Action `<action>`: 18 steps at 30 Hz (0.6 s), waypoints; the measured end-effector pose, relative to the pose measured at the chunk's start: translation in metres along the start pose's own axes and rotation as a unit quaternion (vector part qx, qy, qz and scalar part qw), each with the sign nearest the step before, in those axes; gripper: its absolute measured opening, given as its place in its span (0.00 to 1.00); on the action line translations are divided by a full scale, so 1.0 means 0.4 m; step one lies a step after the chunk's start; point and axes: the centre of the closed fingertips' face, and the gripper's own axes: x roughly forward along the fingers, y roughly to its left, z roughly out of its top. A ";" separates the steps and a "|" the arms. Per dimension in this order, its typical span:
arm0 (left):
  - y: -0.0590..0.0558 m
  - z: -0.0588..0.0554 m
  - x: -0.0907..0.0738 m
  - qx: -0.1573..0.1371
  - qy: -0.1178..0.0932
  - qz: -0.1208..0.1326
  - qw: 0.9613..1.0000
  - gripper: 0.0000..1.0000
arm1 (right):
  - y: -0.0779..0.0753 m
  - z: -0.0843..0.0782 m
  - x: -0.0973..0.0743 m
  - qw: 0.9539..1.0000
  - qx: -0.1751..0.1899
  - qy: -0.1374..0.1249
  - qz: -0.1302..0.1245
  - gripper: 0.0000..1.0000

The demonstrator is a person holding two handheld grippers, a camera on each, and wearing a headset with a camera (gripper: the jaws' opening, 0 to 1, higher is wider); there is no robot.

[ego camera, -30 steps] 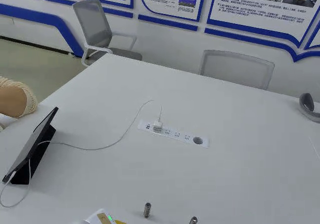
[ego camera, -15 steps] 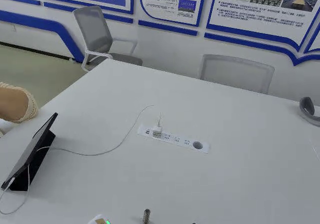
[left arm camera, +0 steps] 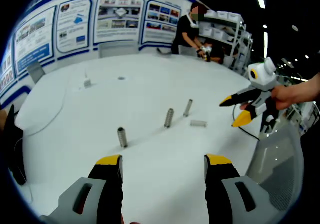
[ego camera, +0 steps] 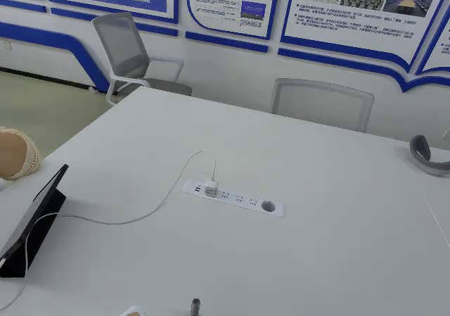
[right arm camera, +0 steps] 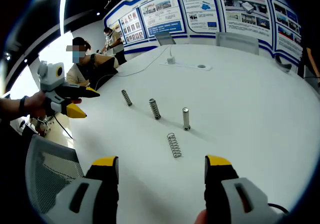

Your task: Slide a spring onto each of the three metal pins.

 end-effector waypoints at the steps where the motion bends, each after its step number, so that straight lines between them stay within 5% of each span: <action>1: -0.002 0.000 0.002 0.000 0.000 0.000 1.000 0.67 | 0.000 -0.002 -0.001 1.000 0.002 0.000 0.001 0.71; 18: -0.054 0.007 0.033 0.018 0.011 -0.014 1.000 0.68 | -0.026 -0.039 -0.055 1.000 0.009 -0.002 -0.004 0.73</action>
